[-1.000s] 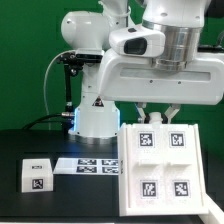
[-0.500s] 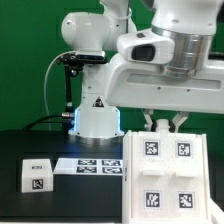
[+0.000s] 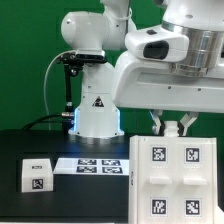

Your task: Assemble cabinet

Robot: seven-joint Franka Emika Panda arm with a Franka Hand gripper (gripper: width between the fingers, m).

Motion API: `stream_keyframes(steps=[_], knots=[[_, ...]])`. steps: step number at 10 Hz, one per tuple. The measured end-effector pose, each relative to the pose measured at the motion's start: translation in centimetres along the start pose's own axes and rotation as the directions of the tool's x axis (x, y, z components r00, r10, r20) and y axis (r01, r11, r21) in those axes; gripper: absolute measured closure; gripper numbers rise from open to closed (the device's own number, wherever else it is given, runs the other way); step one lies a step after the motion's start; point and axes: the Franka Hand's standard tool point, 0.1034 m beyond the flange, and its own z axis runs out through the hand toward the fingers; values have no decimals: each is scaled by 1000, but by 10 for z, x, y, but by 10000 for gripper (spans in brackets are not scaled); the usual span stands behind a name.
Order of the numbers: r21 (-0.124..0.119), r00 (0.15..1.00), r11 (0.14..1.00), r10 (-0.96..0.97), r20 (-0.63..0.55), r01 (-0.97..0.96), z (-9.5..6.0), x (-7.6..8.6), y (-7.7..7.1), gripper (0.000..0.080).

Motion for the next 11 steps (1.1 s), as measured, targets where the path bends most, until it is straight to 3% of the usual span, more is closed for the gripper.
stream_keyframes(steps=[5, 9, 10, 11], knots=[[-18, 997, 998, -53, -56, 53, -7, 28, 4, 583], [-19, 997, 999, -50, -67, 49, -8, 30, 5, 582], [-16, 997, 999, -39, -67, 38, -9, 30, 6, 374], [12, 998, 1000, 18, -53, -18, -19, 27, 12, 374]])
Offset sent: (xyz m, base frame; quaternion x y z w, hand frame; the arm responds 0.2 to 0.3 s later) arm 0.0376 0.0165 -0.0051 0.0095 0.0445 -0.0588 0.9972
